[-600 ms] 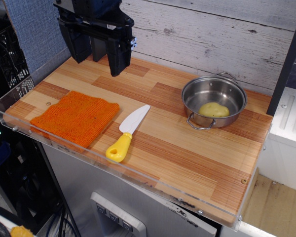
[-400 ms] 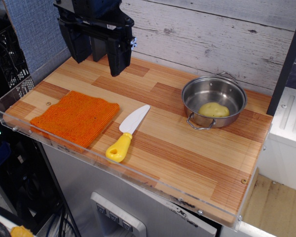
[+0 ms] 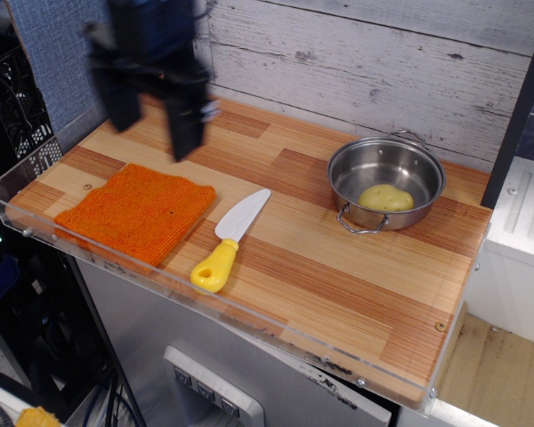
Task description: Move the orange cloth to the far edge of the table.
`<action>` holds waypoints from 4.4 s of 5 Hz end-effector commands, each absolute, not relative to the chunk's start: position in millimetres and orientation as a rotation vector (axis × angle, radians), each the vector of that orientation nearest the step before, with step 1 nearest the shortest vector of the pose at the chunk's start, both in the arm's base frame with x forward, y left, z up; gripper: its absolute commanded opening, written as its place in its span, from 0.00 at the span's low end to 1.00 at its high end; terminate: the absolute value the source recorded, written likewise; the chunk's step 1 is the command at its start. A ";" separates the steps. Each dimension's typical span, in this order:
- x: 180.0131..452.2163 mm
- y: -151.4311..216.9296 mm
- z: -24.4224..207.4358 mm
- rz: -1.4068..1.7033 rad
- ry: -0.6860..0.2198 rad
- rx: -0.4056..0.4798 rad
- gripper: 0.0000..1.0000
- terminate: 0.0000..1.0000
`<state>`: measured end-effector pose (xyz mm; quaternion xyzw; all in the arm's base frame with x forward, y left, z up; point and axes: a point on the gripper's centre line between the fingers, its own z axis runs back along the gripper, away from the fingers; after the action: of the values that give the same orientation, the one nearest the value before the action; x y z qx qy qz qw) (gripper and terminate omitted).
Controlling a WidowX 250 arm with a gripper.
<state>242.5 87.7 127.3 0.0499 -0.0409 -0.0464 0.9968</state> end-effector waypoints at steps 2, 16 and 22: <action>220.1 170.1 65.4 0.057 -0.029 0.105 1.00 0.00; 290.1 135.7 -22.2 -0.063 0.093 0.055 1.00 0.00; 377.5 75.4 18.4 -0.218 -0.071 -0.038 1.00 0.00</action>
<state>375.6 88.0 9.4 -0.0212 -0.0237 -0.0918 0.9953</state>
